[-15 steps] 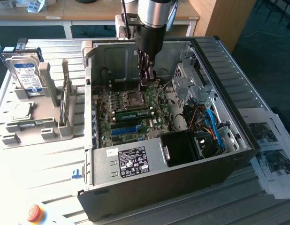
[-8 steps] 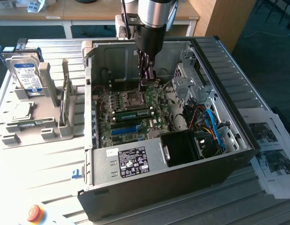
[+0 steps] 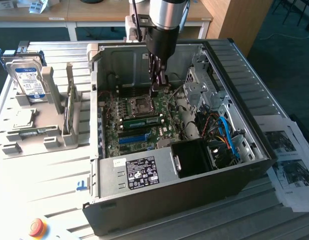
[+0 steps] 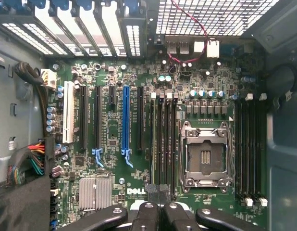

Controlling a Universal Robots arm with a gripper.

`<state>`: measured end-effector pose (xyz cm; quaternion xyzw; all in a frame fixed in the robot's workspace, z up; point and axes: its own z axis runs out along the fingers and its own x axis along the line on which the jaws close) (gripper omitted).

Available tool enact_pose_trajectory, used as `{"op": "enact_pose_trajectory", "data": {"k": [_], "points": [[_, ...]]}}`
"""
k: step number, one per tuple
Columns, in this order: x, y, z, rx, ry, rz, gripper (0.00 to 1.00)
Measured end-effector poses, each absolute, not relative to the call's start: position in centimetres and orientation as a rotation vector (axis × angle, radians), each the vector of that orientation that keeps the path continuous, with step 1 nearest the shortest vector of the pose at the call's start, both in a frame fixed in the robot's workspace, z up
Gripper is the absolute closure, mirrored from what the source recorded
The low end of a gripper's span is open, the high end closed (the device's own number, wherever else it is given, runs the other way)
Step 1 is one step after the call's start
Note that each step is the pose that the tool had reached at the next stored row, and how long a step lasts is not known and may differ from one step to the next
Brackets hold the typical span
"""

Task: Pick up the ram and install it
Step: 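Press down the ram until it locks into place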

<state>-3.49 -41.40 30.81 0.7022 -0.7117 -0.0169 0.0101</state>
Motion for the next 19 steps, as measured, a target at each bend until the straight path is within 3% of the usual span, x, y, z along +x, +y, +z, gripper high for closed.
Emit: {"op": "enact_pose_trajectory", "data": {"k": [19], "points": [[-2.1, -41.4, 30.8, 2.193, -2.223, -0.050, 0.90]]}}
